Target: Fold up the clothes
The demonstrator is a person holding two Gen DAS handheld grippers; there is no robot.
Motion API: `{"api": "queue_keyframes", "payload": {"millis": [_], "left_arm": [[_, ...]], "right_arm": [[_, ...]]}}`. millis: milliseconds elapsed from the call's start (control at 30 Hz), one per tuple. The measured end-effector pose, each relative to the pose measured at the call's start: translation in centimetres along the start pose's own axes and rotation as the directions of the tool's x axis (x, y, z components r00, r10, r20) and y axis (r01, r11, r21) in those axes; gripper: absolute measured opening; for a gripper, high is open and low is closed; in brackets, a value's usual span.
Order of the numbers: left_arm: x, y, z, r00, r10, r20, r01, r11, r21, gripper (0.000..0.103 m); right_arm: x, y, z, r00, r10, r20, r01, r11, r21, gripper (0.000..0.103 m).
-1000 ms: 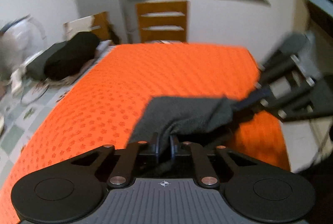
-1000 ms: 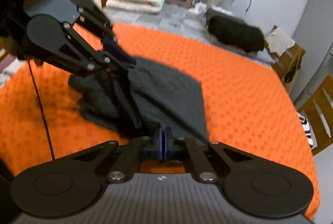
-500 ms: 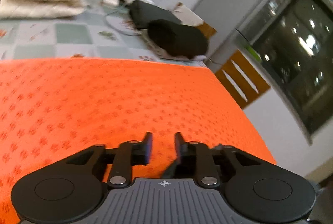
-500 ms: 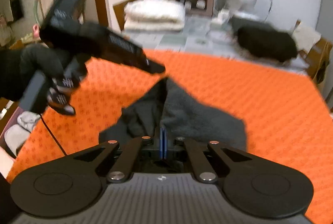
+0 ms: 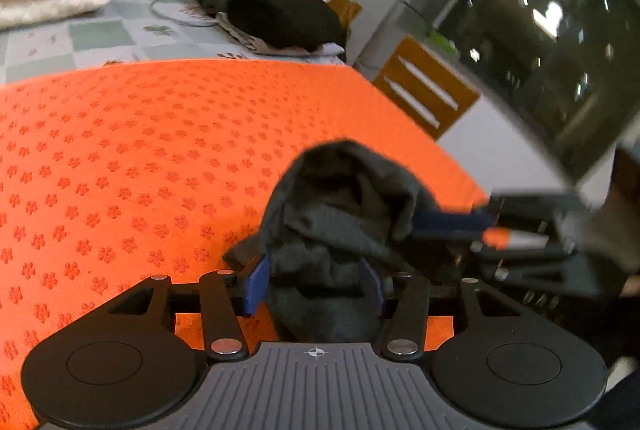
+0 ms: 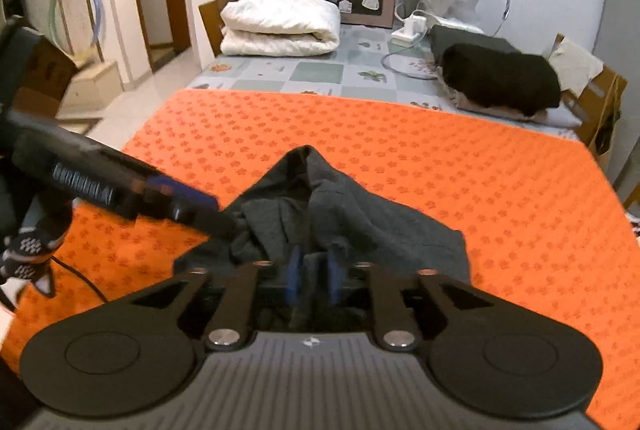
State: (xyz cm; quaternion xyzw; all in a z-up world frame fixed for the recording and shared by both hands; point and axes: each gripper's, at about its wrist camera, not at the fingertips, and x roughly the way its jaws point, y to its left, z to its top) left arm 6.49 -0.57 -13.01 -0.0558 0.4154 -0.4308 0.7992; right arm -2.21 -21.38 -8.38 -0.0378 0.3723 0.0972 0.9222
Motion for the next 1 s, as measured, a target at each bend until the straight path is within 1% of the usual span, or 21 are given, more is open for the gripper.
{"api": "queue_keyframes", "payload": {"millis": [67,100,133,167,200,233,267,400,467,567,633,667,700,833,900,1000], "left_arm": [[0.8,-0.3,0.0,0.999,0.038,0.000,-0.038,0.999,0.029,0.050],[1.1,-0.3,0.1,0.999,0.047,0.004,-0.047,0.998,0.030,0.042],[1.2,-0.2,0.1,0.999,0.052,0.010,-0.052,0.998,0.026,0.031],[1.2,-0.3,0.2,0.999,0.050,0.012,-0.050,0.998,0.024,0.013],[1.2,-0.3,0.3,0.999,0.048,0.012,-0.048,0.999,0.022,0.011],[0.8,-0.5,0.4,0.999,0.035,0.023,-0.035,0.999,0.012,0.010],[0.4,-0.7,0.6,0.999,0.021,0.034,-0.021,1.000,0.000,0.010],[-1.5,-1.8,0.8,0.997,-0.061,0.036,0.064,0.994,-0.086,0.010],[-1.5,-1.8,0.0,0.998,-0.056,0.011,0.057,0.992,-0.116,0.010],[-2.2,-2.0,0.4,0.998,-0.039,0.040,0.043,0.995,-0.091,0.011],[-2.7,-2.2,0.6,0.998,-0.028,0.060,0.033,0.997,-0.074,0.014],[-2.9,-2.3,0.7,0.997,-0.023,0.070,0.028,0.997,-0.065,0.021],[-3.1,-2.3,0.8,0.997,-0.018,0.081,0.022,0.998,-0.057,0.025],[-4.1,-2.6,1.3,0.993,0.002,0.122,0.001,1.000,-0.023,0.026],[-2.6,-2.7,1.9,0.995,0.001,0.098,0.000,1.000,-0.012,0.026],[-0.2,-2.8,2.8,0.998,-0.001,0.059,0.001,1.000,0.004,0.026]], "right_arm": [[0.0,0.1,0.0,1.000,-0.031,0.001,0.031,0.999,-0.016,0.035],[0.1,0.1,0.0,0.999,-0.038,-0.002,0.038,0.999,-0.019,0.036],[0.3,0.0,-0.1,0.999,-0.043,-0.006,0.043,0.999,-0.021,0.036],[0.5,-0.1,-0.1,0.999,-0.049,-0.010,0.048,0.999,-0.022,0.036],[0.7,-0.1,-0.1,0.999,-0.053,-0.011,0.053,0.998,-0.028,0.031],[0.9,-0.2,-0.1,0.998,-0.057,-0.010,0.057,0.998,-0.035,0.010],[0.8,-0.4,0.2,0.998,-0.057,0.002,0.057,0.998,-0.028,0.004],[0.0,-1.0,1.6,0.998,-0.024,0.053,0.023,1.000,0.016,0.004],[-0.4,-1.2,2.3,0.997,0.000,0.078,-0.002,0.999,0.036,0.004],[1.0,-0.5,2.0,0.998,0.059,0.033,-0.060,0.998,0.034,0.004],[2.2,0.2,1.3,0.997,0.083,-0.001,-0.083,0.996,0.020,0.004],[2.8,0.6,1.0,0.995,0.095,-0.018,-0.094,0.995,0.013,0.004],[3.2,1.0,0.7,0.995,0.100,-0.027,-0.100,0.995,0.004,0.005],[4.2,2.2,0.4,0.992,0.120,-0.039,-0.121,0.992,-0.022,0.007],[4.4,2.7,0.3,0.990,0.135,-0.036,-0.136,0.990,-0.036,0.009],[4.6,3.4,0.2,0.985,0.169,-0.041,-0.171,0.984,-0.052,0.009]]}}
